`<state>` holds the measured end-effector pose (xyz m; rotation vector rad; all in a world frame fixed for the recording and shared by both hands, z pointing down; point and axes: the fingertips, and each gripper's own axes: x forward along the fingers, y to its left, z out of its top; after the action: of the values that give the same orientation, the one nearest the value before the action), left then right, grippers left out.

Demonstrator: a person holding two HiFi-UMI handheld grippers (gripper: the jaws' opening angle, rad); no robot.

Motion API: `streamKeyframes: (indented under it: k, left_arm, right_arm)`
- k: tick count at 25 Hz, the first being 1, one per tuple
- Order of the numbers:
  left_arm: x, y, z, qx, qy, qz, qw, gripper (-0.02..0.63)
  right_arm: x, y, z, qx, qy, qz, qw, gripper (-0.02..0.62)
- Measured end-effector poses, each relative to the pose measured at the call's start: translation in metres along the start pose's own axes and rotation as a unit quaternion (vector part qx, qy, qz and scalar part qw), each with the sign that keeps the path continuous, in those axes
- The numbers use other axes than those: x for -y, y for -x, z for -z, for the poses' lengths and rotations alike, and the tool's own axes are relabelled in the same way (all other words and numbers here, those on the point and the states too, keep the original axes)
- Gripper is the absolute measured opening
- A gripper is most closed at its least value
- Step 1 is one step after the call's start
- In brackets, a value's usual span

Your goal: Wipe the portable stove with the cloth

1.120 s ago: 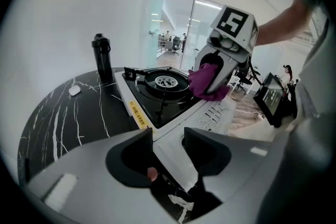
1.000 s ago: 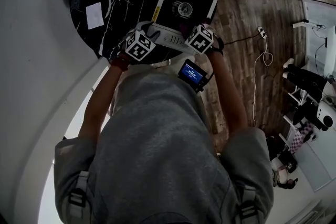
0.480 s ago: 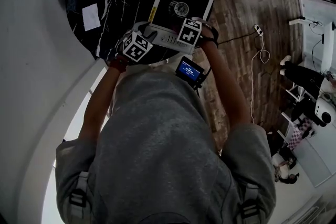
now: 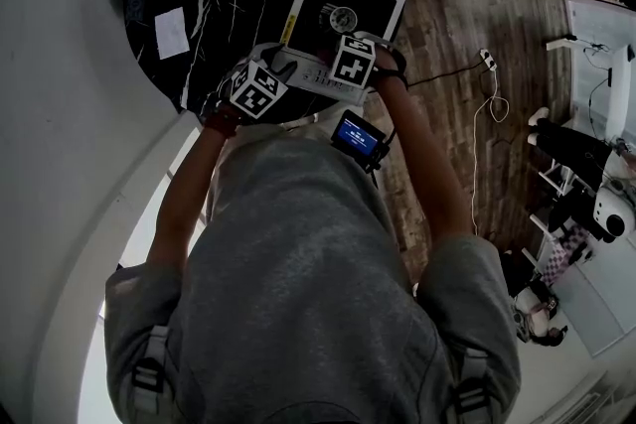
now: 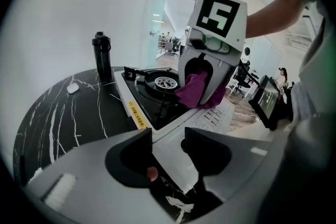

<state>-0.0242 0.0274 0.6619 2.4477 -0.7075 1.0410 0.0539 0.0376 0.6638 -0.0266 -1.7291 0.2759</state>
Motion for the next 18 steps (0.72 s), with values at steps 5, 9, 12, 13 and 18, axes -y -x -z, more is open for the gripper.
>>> streamKeyframes:
  k: [5,9,12,13,18]
  left_arm:
    - [0.001,0.000,-0.002,-0.001,0.001,0.002,1.0000,0.196]
    - [0.001,0.000,-0.001,-0.002,-0.002,0.002,1.0000,0.196]
    - [0.001,-0.001,0.000,-0.002,-0.003,0.002,1.0000,0.196]
    - [0.001,-0.001,0.000,-0.003,-0.004,0.002,1.0000,0.196]
    - [0.001,-0.001,-0.001,-0.006,-0.008,0.003,0.9999,0.196]
  right_arm:
    - [0.002,-0.001,-0.017,0.029,-0.023,0.009,0.999,0.135]
    - [0.004,-0.002,-0.023,0.024,-0.020,0.004,1.000,0.135]
    - [0.005,-0.003,-0.025,0.025,-0.026,0.008,0.999,0.135]
    - [0.005,-0.003,-0.026,0.027,-0.027,0.008,0.999,0.136]
    - [0.008,-0.003,-0.031,0.038,-0.041,0.008,0.998,0.137]
